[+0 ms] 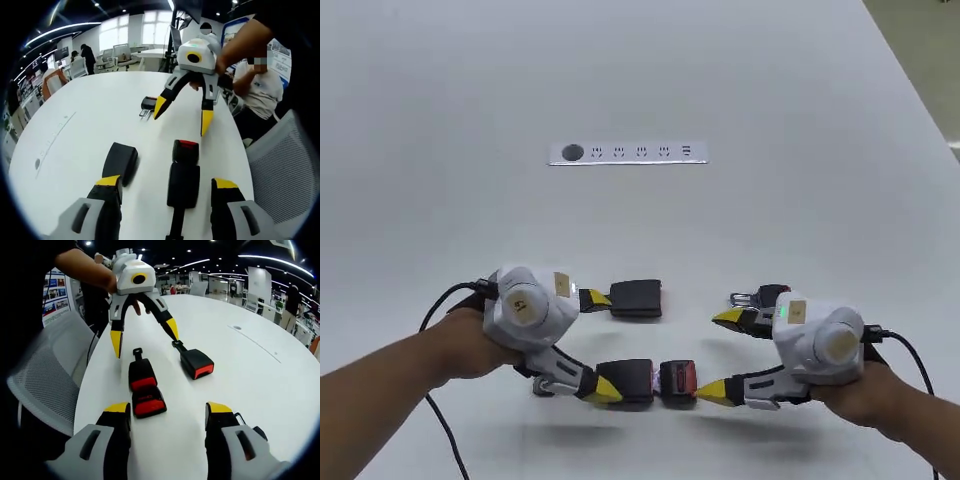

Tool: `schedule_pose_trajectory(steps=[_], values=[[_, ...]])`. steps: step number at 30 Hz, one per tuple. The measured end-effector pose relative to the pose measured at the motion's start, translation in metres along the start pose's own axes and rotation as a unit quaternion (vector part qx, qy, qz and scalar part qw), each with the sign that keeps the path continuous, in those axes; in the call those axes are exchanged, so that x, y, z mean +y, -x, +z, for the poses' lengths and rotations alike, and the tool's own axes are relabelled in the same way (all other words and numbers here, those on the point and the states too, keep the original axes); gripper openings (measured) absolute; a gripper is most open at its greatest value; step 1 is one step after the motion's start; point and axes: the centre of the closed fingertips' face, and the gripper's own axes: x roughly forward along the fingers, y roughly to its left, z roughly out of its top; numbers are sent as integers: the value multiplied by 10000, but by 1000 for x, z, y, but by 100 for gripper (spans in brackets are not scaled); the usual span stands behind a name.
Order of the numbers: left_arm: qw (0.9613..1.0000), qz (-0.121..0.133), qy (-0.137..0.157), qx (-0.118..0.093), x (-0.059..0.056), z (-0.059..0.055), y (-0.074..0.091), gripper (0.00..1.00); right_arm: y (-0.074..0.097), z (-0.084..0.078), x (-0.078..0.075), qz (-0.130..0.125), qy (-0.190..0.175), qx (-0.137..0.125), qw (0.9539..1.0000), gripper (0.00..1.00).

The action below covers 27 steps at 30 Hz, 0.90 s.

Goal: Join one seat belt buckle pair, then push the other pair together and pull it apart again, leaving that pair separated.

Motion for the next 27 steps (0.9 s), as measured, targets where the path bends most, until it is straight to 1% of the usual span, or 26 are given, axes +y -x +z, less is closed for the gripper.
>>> schedule_pose_trajectory(steps=[3, 6, 7, 10, 13, 14, 15, 17, 18, 19, 20, 21, 22, 24, 25, 27], values=[[10000, 48, -49, 18, 7, 5, 3, 76, 7, -1, -9, -90, -50, -5, 9999, 60], [10000, 63, -55, 24, 12, 13, 6, 76, 14, -4, -18, -128, -53, 41, 9999, 60], [10000, 68, -59, 31, 13, 14, 6, 77, 16, -5, -21, -142, -47, 41, 9999, 61], [9999, 91, -119, 60, 25, 17, 6, 77, 24, -6, -34, -201, -52, 44, 9998, 63], [9998, 127, -162, 46, 32, 24, 6, 78, 31, -3, -43, -268, -103, 57, 9996, 64], [9996, 165, -202, 71, 36, 25, 6, 79, 33, -4, -47, -270, -126, 88, 9995, 64], [9996, 169, -204, 72, 38, 26, 5, 80, 37, -7, -55, -293, -118, 96, 9995, 65], [9996, 153, -218, 94, 43, 26, 4, 81, 41, -11, -65, -338, -114, 104, 9993, 66], [9995, 140, -267, 123, 50, 24, 4, 81, 43, -12, -69, -343, -114, 117, 9993, 66], [9994, 127, -306, 126, 54, 24, 3, 81, 44, -14, -73, -369, -89, 142, 9992, 66], [9994, 119, -293, 123, 52, 26, 0, 80, 45, -15, -76, -380, -80, 151, 9991, 66], [9995, 111, -267, 120, 54, 27, -2, 80, 45, -17, -79, -395, -93, 170, 9990, 66], [9996, 105, -253, 123, 58, 26, -3, 80, 46, -19, -82, -405, -100, 182, 9990, 66], [9996, 75, -244, 150, 65, 22, -9, 80, 48, -24, -93, -426, -102, 213, 9988, 67], [9995, 44, -238, 192, 67, 20, -13, 80, 48, -28, -96, -426, -89, 266, 9987, 67], [9994, -8, -254, 214, 64, 22, -18, 80, 49, -32, -98, -392, -99, 342, 9986, 66]])
